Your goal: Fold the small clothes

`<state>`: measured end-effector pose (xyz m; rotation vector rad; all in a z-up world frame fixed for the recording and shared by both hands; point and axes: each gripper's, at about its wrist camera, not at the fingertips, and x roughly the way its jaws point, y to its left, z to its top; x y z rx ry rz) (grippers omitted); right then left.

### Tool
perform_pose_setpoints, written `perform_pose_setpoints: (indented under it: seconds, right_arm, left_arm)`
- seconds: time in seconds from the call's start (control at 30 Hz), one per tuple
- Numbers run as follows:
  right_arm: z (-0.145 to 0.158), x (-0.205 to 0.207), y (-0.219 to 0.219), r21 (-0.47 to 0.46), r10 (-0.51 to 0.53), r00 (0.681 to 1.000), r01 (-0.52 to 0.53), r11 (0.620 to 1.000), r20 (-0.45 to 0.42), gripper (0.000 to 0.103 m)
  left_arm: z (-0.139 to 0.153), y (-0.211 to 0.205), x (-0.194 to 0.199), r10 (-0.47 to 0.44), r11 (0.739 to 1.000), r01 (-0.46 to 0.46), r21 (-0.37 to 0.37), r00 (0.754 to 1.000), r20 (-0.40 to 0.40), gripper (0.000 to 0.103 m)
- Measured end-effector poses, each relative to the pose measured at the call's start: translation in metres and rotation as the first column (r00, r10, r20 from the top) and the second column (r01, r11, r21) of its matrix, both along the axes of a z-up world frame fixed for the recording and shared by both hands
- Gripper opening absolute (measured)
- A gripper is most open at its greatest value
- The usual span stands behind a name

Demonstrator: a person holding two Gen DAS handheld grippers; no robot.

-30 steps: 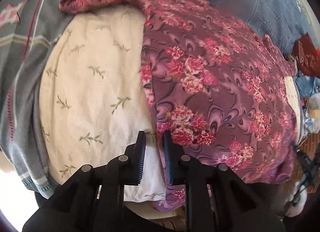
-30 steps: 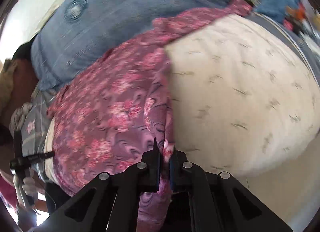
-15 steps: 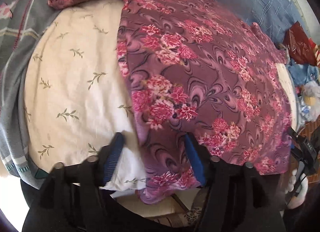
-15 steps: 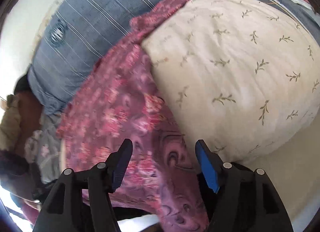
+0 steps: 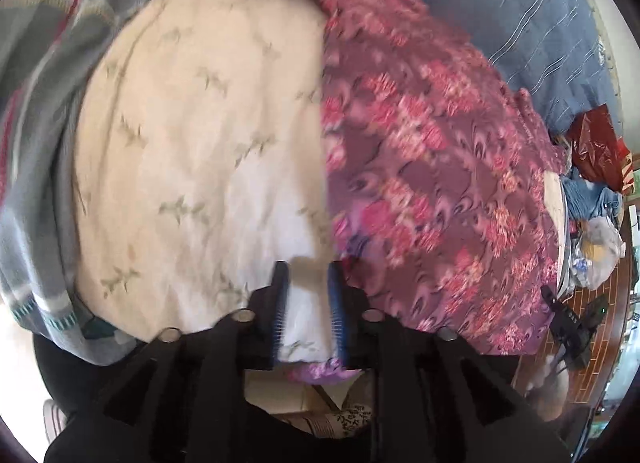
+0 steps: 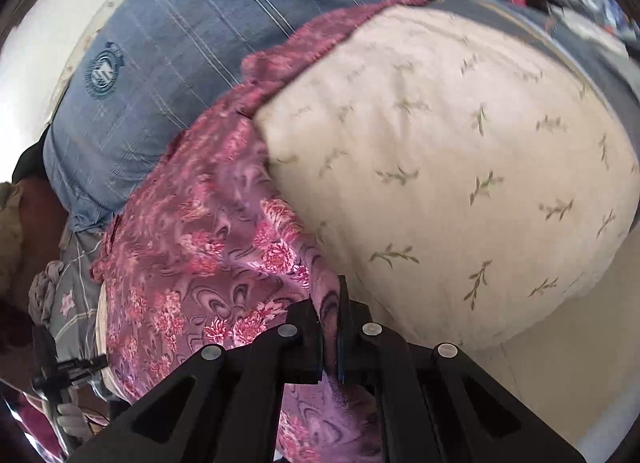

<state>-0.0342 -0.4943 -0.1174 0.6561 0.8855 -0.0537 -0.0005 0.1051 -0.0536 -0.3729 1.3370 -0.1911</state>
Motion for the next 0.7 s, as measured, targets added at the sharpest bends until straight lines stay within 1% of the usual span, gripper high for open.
perform_pose_setpoints:
  seconds: [0.03,0.07,0.1,0.2,0.23,0.27,0.33,0.4,0.43,0.53,0.57,0.6,0.67,0.7]
  right_arm:
    - [-0.004,0.001,0.0,0.017,-0.001,1.0,0.001,1.0,-0.001,0.004]
    - [-0.005,0.004,0.002,0.036,0.006,1.0,-0.006,0.999,-0.001,0.007]
    - [-0.006,0.005,0.003,0.039,0.009,1.0,-0.009,0.999,-0.004,0.01]
    - [-0.007,0.006,0.0,0.066,0.014,1.0,-0.012,0.998,-0.025,0.014]
    - [-0.007,0.006,-0.001,0.071,0.01,1.0,-0.008,0.997,-0.028,0.017]
    - [-0.008,0.005,-0.002,0.075,0.007,0.999,-0.004,0.997,-0.033,0.023]
    - [-0.011,0.002,-0.003,0.085,0.007,0.999,-0.003,0.996,-0.04,0.025]
    - [-0.013,-0.001,-0.004,0.096,0.009,0.999,-0.005,0.995,-0.045,0.025]
    - [-0.013,-0.002,-0.004,0.101,0.008,0.999,-0.003,0.995,-0.046,0.026]
    - [-0.013,-0.004,-0.004,0.104,0.015,0.999,-0.01,0.995,-0.046,0.032]
    - [-0.013,-0.003,-0.004,0.101,0.017,0.999,-0.012,0.995,-0.048,0.033]
    - [-0.013,-0.003,-0.003,0.098,0.018,0.999,-0.013,0.995,-0.049,0.033]
    - [-0.012,-0.002,-0.002,0.098,0.018,0.999,-0.013,0.995,-0.049,0.037]
    - [-0.012,-0.001,-0.001,0.1,0.019,0.999,-0.014,0.995,-0.048,0.038]
  left_arm:
    - [-0.001,-0.003,-0.005,-0.013,1.0,0.013,-0.001,1.0,0.007,0.031]
    - [0.0,-0.009,-0.009,-0.033,0.999,0.033,0.003,0.999,0.023,0.038]
    - [0.002,-0.018,-0.014,-0.067,0.998,0.066,0.016,0.997,0.046,0.042]
    - [0.001,-0.042,-0.019,-0.131,0.99,0.126,0.062,0.988,0.081,0.042]
    - [0.0,-0.043,-0.019,-0.13,0.99,0.125,0.061,0.988,0.082,0.042]
    - [0.0,-0.045,-0.019,-0.122,0.991,0.117,0.065,0.988,0.093,0.042]
    - [-0.001,-0.051,-0.014,-0.123,0.992,0.12,0.036,0.988,0.094,0.042]
    - [-0.001,-0.048,-0.017,-0.121,0.992,0.124,-0.037,0.99,0.068,0.042]
    - [-0.001,-0.048,-0.018,-0.12,0.991,0.123,-0.048,0.991,0.063,0.042]
    - [0.0,-0.053,-0.026,-0.137,0.989,0.14,-0.052,0.988,0.069,0.05]
    - [0.0,-0.057,-0.031,-0.165,0.983,0.169,-0.068,0.984,0.071,0.057]
    - [0.001,-0.06,-0.035,-0.18,0.98,0.186,-0.074,0.981,0.071,0.061]
    - [0.001,-0.068,-0.041,-0.222,0.971,0.228,-0.067,0.971,0.082,0.063]
    - [-0.001,-0.074,-0.041,-0.24,0.969,0.244,-0.045,0.967,0.083,0.063]
